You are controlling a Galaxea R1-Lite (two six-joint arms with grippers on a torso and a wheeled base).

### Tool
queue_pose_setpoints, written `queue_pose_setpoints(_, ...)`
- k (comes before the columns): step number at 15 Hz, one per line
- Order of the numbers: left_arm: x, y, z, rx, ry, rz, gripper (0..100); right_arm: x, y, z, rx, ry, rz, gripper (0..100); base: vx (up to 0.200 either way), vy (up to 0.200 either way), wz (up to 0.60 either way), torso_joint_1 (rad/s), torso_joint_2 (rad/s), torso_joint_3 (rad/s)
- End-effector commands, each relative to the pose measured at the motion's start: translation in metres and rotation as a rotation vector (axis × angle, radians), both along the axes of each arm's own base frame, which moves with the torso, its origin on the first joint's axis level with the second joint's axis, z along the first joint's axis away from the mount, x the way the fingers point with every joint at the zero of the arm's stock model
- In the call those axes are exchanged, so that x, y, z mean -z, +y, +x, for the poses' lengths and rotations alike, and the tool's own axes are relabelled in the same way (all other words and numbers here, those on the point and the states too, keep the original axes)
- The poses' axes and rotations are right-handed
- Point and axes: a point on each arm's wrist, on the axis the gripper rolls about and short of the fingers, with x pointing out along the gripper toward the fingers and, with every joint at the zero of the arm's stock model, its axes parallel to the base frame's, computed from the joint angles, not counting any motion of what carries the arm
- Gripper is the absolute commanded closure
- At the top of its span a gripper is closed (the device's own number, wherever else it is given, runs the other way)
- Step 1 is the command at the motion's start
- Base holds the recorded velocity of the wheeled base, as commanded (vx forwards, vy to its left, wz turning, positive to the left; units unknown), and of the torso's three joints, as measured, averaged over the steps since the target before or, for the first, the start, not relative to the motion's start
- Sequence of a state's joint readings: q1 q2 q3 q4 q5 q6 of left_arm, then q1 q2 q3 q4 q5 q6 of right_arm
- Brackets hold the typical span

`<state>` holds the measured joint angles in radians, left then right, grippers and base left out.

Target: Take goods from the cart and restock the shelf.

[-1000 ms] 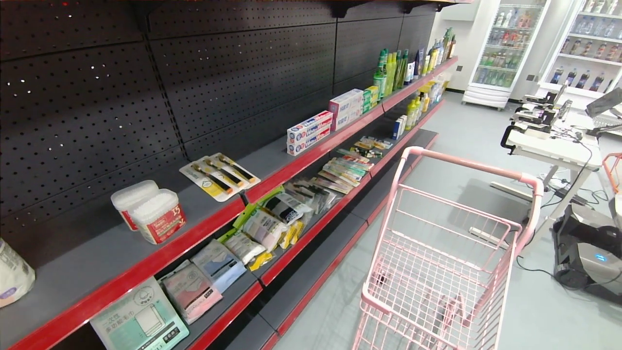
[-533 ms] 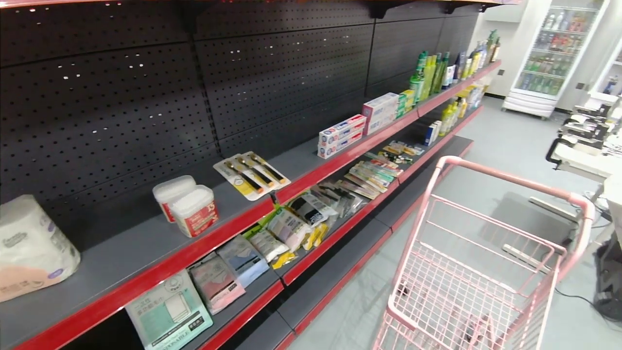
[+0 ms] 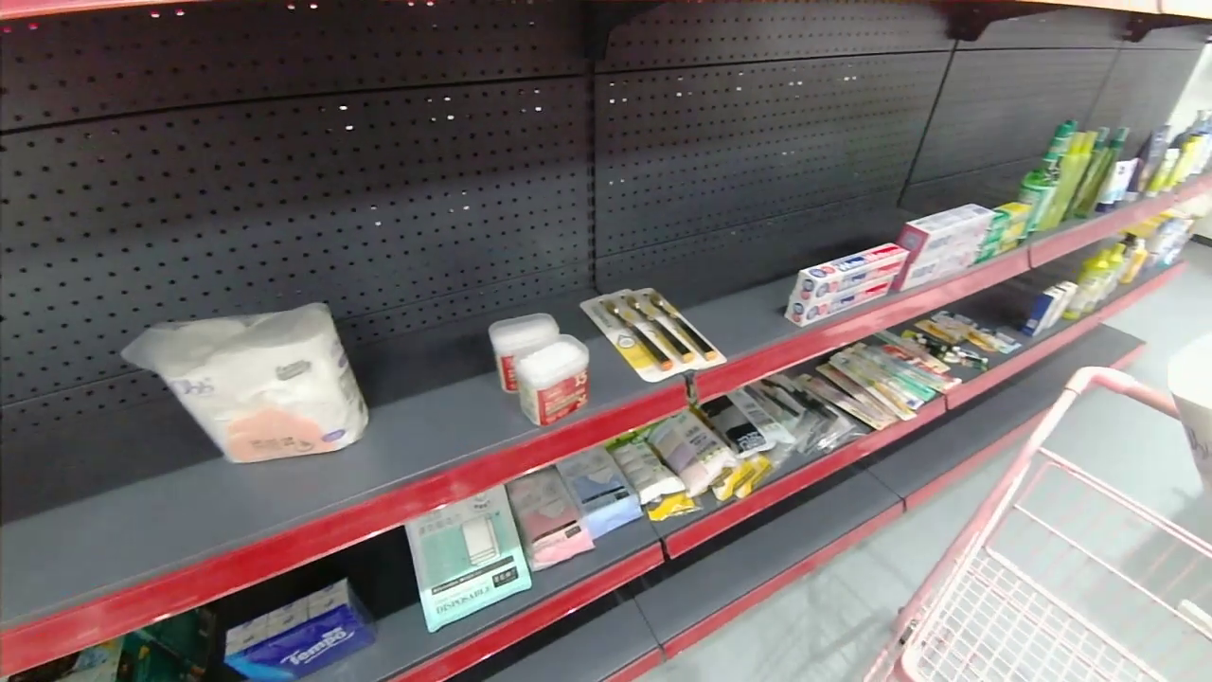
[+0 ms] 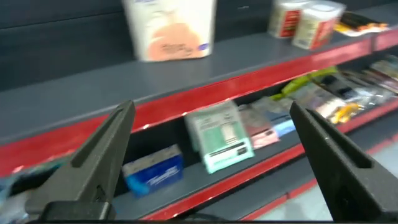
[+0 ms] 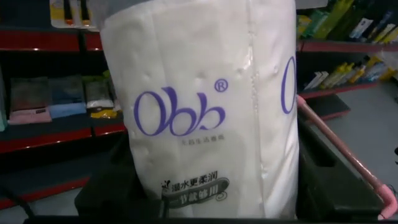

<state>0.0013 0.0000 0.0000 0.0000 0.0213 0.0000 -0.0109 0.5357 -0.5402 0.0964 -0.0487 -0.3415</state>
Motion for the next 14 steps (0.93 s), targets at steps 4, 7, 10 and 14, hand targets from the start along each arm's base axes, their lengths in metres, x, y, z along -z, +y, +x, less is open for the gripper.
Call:
queue_pose_setpoints(4, 0.000, 0.000, 0.000, 0.000, 0.002, 0.000, 0, 0.006, 0.000, 0.001, 0.000, 0.020, 0.000, 100, 0.000, 0.000, 0.60, 0.004, 0.00, 0.004)
queue_pose_setpoints(7, 0.000, 0.000, 0.000, 0.000, 0.008, 0.006, 0, 0.023, 0.000, -0.004, 0.006, 0.046, -0.002, 100, 0.000, 0.000, 0.00, 0.000, 0.00, 0.000)
queue_pose_setpoints(10, -0.001, 0.000, 0.002, -0.013, 0.029, 0.007, 0, 0.043, 0.000, -0.012, -0.001, 0.057, 0.000, 100, 0.000, 0.000, 0.00, 0.000, 0.00, 0.000)
queue_pose_setpoints(14, 0.000, 0.000, 0.001, -0.006, 0.017, 0.014, 0, 0.049, 0.000, -0.017, -0.008, 0.038, 0.011, 100, 0.000, 0.000, 0.00, 0.000, 0.00, 0.000)
